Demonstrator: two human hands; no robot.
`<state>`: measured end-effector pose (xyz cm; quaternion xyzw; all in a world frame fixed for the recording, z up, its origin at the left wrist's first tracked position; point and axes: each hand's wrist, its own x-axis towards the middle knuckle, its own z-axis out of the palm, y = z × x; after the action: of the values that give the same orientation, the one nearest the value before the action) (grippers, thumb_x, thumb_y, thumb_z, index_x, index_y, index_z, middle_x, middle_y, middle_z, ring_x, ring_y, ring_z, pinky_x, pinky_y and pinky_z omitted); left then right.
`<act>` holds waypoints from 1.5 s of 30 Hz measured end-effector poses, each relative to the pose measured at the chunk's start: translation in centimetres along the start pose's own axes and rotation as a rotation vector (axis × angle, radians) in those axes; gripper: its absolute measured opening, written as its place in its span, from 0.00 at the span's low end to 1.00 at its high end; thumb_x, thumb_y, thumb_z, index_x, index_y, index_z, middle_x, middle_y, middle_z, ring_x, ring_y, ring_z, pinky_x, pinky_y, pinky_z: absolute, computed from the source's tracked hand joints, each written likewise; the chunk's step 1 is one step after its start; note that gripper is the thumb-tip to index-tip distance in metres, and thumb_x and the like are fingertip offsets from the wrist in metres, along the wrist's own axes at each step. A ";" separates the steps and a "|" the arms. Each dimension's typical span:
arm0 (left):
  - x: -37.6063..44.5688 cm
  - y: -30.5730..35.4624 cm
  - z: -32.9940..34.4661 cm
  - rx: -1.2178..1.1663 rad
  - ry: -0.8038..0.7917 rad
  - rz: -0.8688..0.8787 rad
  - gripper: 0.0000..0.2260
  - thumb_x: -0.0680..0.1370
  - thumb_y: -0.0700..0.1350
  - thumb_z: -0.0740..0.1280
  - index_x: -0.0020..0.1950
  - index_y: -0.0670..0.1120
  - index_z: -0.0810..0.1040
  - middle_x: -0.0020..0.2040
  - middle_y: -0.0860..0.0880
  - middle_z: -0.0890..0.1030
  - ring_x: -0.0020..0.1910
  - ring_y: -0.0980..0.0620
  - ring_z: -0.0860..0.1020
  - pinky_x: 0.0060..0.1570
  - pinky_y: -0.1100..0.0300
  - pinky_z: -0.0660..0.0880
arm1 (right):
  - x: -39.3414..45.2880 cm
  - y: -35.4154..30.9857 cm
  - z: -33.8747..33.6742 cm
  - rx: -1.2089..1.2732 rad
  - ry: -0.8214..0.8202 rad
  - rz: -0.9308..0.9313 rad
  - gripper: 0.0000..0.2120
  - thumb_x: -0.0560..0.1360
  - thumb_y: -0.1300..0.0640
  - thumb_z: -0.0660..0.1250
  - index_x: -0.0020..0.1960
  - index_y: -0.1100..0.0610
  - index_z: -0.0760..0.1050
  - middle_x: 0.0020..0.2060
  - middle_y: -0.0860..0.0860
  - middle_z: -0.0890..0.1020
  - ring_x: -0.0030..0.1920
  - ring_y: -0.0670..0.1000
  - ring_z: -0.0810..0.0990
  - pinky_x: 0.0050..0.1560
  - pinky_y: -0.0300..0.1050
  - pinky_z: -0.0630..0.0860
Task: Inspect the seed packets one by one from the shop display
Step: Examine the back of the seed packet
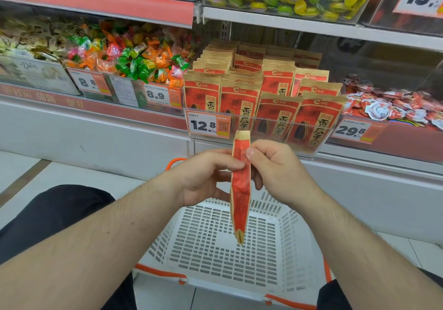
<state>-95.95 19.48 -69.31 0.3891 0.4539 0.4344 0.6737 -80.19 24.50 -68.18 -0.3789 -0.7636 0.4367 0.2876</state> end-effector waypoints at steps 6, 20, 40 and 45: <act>0.2 0.4 -0.4 -0.105 0.150 -0.005 0.15 0.67 0.48 0.68 0.51 0.42 0.78 0.38 0.48 0.82 0.42 0.49 0.80 0.43 0.48 0.79 | -0.7 -0.7 -1.4 -0.124 -0.183 0.066 0.18 0.77 0.48 0.67 0.33 0.57 0.76 0.26 0.52 0.78 0.28 0.49 0.75 0.35 0.52 0.74; 0.1 0.5 -1.0 -0.146 0.223 -0.008 0.16 0.65 0.49 0.70 0.49 0.43 0.76 0.36 0.50 0.80 0.39 0.51 0.79 0.46 0.45 0.78 | -1.3 -1.0 -1.8 -0.257 -0.464 0.173 0.12 0.79 0.63 0.66 0.37 0.63 0.77 0.27 0.50 0.81 0.28 0.48 0.79 0.35 0.44 0.77; 0.3 0.1 -0.3 -0.215 0.130 -0.054 0.23 0.67 0.35 0.57 0.59 0.41 0.79 0.50 0.40 0.85 0.45 0.42 0.83 0.50 0.49 0.78 | 0.1 -0.6 -0.8 -0.065 0.228 0.233 0.10 0.76 0.49 0.70 0.51 0.54 0.75 0.42 0.49 0.78 0.38 0.45 0.76 0.39 0.43 0.74; 0.2 0.4 -0.3 -0.199 0.088 -0.023 0.17 0.74 0.36 0.58 0.58 0.44 0.80 0.51 0.42 0.85 0.47 0.44 0.83 0.53 0.48 0.78 | -0.3 -0.4 -0.9 0.076 0.174 0.207 0.11 0.80 0.57 0.66 0.44 0.64 0.76 0.34 0.57 0.79 0.26 0.46 0.73 0.29 0.39 0.71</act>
<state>-96.30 19.79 -69.12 0.2955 0.4419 0.4864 0.6934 -79.47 24.55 -67.41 -0.4810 -0.6755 0.4582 0.3201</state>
